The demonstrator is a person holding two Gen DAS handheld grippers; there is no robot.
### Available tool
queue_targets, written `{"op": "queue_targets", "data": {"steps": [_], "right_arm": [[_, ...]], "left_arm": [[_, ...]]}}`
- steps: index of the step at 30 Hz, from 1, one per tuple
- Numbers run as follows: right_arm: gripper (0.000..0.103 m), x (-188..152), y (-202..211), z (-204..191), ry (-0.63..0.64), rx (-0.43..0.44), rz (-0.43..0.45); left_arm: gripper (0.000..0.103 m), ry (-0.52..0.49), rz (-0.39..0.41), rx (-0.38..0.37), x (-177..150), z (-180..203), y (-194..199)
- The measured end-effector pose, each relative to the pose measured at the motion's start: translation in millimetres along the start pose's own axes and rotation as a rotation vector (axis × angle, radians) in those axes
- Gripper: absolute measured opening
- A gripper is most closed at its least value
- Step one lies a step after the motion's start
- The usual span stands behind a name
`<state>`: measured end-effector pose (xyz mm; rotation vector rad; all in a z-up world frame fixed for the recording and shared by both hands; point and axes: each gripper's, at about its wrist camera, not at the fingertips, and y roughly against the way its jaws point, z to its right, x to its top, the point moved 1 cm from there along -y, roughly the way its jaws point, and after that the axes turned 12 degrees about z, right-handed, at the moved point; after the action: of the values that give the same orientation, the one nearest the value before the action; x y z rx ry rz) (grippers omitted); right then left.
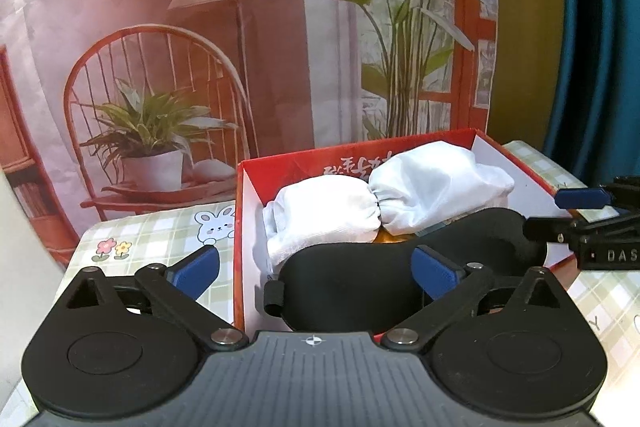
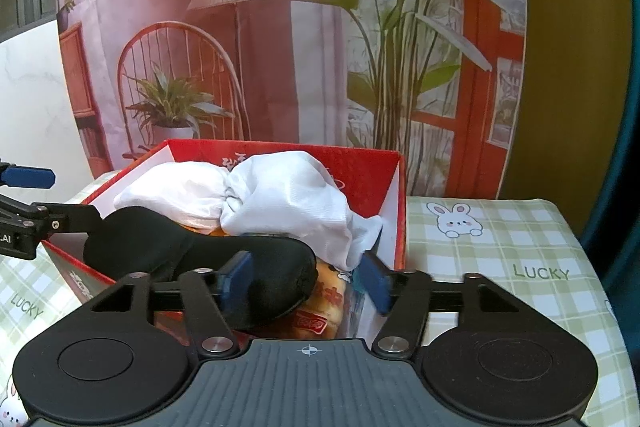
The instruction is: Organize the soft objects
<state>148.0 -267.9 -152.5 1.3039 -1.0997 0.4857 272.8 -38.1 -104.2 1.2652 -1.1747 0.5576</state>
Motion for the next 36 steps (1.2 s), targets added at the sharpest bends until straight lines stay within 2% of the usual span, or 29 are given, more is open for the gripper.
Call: {"op": "queue_targets", "data": {"steps": [3,5,8,14,20,22,26,32,36], "right_arm": [[0.078,0.2,0.9,-0.7,-0.004,-0.001,0.001],[0.093,0.5,1.9,-1.7,-0.006,-0.002,0.001],[0.103,1.2,4.5,-3.0,-0.013,-0.001,0.004],[0.103,5.0,10.6,-4.1,-0.048,-0.008,-0.007],[0.103,15.8,25.1,-9.9,-0.046,-0.011,0.002],[0.103,21.9,32.3,-12.2,-0.051,-0.010,0.009],[0.103,37.5,52.2,-17.5,-0.066,-0.011,0.034],[0.103,65.3,88.2,-28.7,-0.051,-0.041,0.075],[0.103,87.9,119.7,-34.0,-0.044,-0.034,0.140]], "left_arm": [[0.103,0.033,-0.017,0.006,-0.8,-2.0,-1.7],[0.103,0.050,-0.019,0.012,-1.0,-3.8,-1.0],[0.103,0.072,-0.010,0.027,0.2,-6.0,3.3],[0.103,0.115,0.003,0.075,5.0,-9.9,14.7],[0.103,0.091,0.051,0.126,11.0,-9.4,37.6],[0.103,0.078,0.042,0.139,15.2,-7.3,45.6],[0.103,0.070,0.056,0.130,23.9,-2.9,68.1],[0.103,0.031,0.124,0.148,49.6,8.2,111.5],[0.103,0.029,0.182,0.174,73.9,11.4,142.4]]}}
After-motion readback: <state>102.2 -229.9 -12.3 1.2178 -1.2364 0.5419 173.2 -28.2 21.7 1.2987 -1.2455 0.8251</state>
